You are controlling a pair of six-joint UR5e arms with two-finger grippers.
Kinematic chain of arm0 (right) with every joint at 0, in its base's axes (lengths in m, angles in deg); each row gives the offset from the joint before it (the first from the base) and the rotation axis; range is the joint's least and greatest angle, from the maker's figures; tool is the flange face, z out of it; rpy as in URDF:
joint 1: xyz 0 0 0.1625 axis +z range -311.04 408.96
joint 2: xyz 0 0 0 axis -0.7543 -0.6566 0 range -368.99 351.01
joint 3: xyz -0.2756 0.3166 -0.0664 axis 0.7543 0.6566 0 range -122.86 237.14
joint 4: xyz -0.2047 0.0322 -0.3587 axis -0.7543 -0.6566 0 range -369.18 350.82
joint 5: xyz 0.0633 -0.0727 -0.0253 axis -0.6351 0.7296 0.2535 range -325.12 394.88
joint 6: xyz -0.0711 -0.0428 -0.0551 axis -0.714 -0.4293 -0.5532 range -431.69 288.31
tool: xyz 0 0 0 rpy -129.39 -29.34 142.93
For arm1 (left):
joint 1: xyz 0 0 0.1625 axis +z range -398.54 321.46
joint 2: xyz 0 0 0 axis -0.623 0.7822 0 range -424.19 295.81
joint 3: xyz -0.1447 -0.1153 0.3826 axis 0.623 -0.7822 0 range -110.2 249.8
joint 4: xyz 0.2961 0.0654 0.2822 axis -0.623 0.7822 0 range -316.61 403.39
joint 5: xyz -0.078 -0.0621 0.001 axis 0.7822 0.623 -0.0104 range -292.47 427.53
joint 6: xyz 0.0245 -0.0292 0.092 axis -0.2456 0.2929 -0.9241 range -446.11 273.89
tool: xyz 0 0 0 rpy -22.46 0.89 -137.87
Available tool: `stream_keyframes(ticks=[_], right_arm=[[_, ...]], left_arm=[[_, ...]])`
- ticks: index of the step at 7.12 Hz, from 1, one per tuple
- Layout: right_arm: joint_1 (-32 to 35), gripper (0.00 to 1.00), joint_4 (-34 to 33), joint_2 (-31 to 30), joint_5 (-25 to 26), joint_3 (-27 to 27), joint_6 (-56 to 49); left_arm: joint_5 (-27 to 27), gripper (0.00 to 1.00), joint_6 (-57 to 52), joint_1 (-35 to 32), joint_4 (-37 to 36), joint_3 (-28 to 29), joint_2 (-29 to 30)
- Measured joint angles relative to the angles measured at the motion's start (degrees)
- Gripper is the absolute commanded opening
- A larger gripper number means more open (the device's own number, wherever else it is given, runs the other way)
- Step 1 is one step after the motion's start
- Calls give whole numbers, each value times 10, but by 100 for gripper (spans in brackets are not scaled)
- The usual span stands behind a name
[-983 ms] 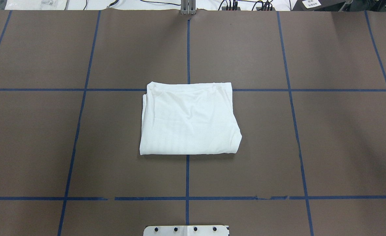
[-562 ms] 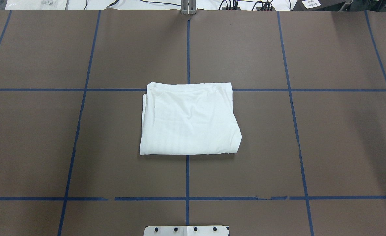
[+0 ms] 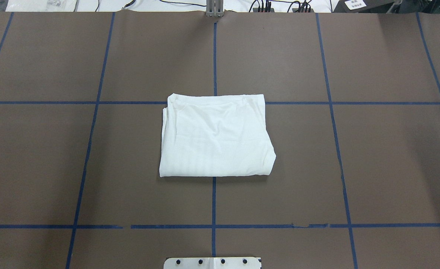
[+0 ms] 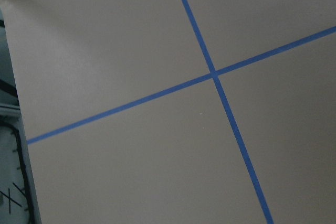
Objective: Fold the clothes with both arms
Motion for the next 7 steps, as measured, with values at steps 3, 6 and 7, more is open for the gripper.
stream_keyframes(ticks=[3,6,7], right_arm=[[0,100,0,0,-2,4,0],[0,100,1,0,-6,8,0],[0,100,2,0,-7,10,0]], left_arm=[[20,100,13,9,-34,0,-4],[18,100,9,46,-34,-4,-2],[18,100,8,49,-36,-5,-3]])
